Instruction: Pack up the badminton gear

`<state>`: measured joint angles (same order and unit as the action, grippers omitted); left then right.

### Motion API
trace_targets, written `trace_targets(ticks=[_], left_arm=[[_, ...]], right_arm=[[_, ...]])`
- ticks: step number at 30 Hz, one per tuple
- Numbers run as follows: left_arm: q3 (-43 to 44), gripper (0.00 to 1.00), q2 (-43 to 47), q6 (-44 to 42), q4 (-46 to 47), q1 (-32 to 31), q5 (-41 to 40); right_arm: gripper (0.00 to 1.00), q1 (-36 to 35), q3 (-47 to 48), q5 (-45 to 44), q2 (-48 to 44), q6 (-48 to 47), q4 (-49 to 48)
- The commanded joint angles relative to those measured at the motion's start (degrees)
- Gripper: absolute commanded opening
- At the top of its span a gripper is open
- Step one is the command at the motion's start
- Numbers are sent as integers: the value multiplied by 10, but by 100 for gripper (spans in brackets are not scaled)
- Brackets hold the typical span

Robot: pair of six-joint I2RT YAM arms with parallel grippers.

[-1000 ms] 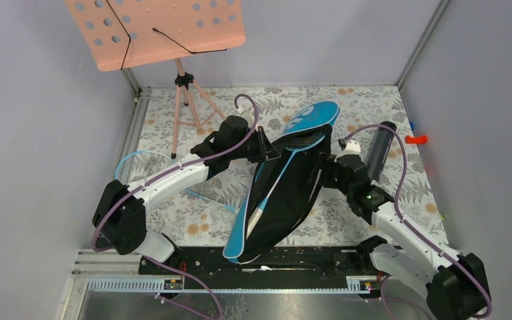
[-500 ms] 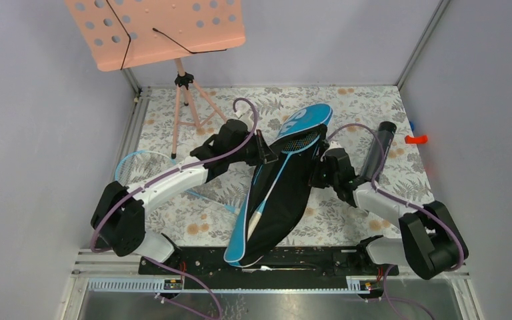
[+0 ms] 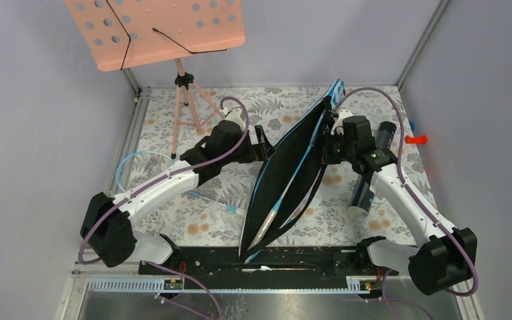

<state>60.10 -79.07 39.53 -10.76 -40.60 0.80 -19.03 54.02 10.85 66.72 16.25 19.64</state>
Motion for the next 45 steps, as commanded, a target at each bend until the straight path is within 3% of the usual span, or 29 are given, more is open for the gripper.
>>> trace_targets(ticks=[1, 8, 13, 18, 23, 32, 34, 37, 43, 45], left_arm=[[-36, 99, 72, 0, 5, 3, -66], [-144, 99, 203, 137, -132, 28, -259], [-237, 99, 247, 236, -137, 34, -253], [-273, 94, 211, 305, -133, 34, -239], [-279, 89, 140, 379, -125, 33, -206], [-222, 81, 30, 449, -254, 26, -209], [-218, 71, 9, 456, -252, 27, -226], [-196, 43, -27, 448, -262, 43, -228], [-163, 36, -73, 470, -332, 43, -248], [-164, 14, -78, 473, -346, 44, -257]], right_arm=[[0, 17, 94, 18, 7, -90, 89], [0, 38, 233, 7, 28, -187, 201], [0, 41, 301, -6, 58, -241, 262], [0, 42, 291, 47, 77, -279, 259], [0, 41, 290, 37, 95, -277, 257], [0, 42, 245, 28, 86, -262, 218], [0, 42, 242, 26, 89, -257, 215], [0, 42, 243, 14, 89, -249, 218], [0, 42, 224, 5, 67, -248, 199], [0, 42, 223, 0, 65, -248, 198]])
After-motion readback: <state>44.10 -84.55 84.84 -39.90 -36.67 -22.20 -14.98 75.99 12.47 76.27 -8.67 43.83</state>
